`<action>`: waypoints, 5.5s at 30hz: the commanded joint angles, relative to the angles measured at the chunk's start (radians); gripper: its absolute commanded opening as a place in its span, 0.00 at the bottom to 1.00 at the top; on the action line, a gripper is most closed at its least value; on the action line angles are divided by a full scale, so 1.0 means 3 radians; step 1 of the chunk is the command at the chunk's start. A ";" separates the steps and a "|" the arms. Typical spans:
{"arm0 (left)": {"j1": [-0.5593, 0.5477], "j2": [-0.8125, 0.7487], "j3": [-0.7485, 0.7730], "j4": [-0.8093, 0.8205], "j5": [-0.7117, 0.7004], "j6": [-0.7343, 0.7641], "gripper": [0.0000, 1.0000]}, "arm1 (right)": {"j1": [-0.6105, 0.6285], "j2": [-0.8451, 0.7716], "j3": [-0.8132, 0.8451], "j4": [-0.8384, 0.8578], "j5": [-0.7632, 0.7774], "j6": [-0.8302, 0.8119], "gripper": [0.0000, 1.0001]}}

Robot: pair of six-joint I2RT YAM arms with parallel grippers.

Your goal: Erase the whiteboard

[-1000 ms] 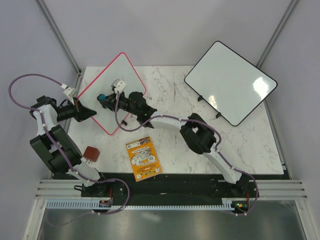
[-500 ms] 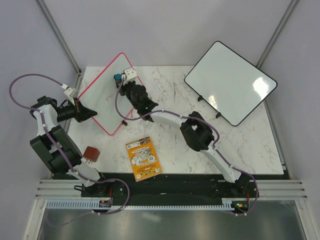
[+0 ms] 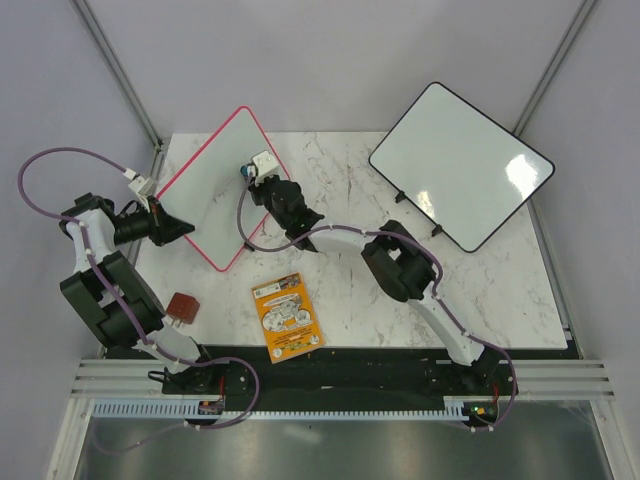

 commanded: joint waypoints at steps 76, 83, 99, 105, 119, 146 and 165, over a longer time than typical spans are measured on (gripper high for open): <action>-0.0187 -0.0081 0.0029 -0.0525 0.0054 0.0500 0.02 | 0.0549 -0.0360 -0.0485 -0.0623 -0.1261 -0.0332 0.00; -0.0187 -0.0055 0.0029 -0.0530 0.0085 0.0495 0.02 | 0.0718 -0.0315 -0.0440 -0.0684 -0.1425 -0.0394 0.00; -0.0187 -0.0096 0.0060 -0.0606 0.0039 0.0561 0.02 | 0.0141 -0.0218 -0.0572 0.0010 -0.0643 0.0623 0.00; -0.0187 -0.0050 0.0065 -0.0678 0.0039 0.0633 0.02 | -0.0049 -0.0203 -0.0721 0.0466 -0.0352 0.0598 0.00; -0.0182 -0.0009 0.0096 -0.0750 0.0028 0.0699 0.02 | -0.0162 -0.0033 -0.0440 0.0282 -0.0376 0.0828 0.00; -0.0187 0.0072 0.0106 -0.0760 0.0110 0.0704 0.02 | 0.0713 -0.0156 -0.0461 -0.0750 -0.1195 -0.0169 0.00; -0.0187 0.0088 0.0101 -0.0765 0.0100 0.0704 0.02 | 0.0729 -0.0187 -0.0389 -0.0730 -0.0852 -0.0125 0.00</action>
